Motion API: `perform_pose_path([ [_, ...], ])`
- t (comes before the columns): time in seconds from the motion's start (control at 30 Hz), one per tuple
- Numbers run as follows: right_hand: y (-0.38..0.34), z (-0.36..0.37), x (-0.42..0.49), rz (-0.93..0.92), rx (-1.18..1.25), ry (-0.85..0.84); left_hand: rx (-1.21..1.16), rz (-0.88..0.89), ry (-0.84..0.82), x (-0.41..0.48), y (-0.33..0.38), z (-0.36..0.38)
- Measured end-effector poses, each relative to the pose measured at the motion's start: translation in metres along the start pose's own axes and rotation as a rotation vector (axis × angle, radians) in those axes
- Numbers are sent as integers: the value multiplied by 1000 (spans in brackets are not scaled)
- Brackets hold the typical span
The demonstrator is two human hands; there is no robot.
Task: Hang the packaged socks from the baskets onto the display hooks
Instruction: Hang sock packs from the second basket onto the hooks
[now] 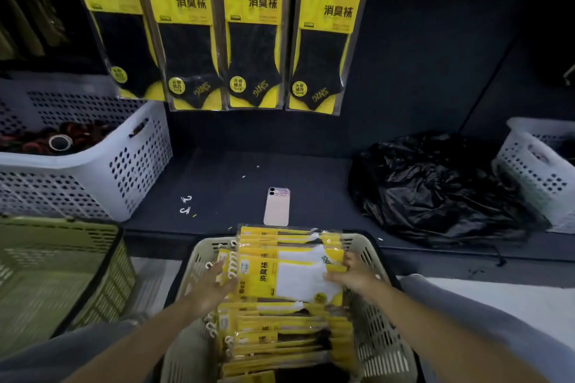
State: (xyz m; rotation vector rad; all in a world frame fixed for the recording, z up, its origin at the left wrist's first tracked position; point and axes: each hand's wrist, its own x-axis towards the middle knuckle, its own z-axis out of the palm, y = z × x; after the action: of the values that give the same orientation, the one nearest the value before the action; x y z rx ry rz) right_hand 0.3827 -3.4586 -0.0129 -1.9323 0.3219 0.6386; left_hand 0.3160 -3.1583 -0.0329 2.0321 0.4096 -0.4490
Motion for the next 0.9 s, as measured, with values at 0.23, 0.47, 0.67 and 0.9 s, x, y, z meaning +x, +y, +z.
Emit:
perform_pose_path([
  [0.23,11,9,10,-77,-74,49,-86,65,28,1,1,27],
  [0.47,-18,14,0,-211,47,-31,-197,-27,43,-2,-5,19],
  [0.67,-76,14,-23,-333,488,120,-544,-72,306,-11,37,13],
  [0.9,-121,9,-61,-282,969,-12,-1095,234,-150,-39,149,-9],
])
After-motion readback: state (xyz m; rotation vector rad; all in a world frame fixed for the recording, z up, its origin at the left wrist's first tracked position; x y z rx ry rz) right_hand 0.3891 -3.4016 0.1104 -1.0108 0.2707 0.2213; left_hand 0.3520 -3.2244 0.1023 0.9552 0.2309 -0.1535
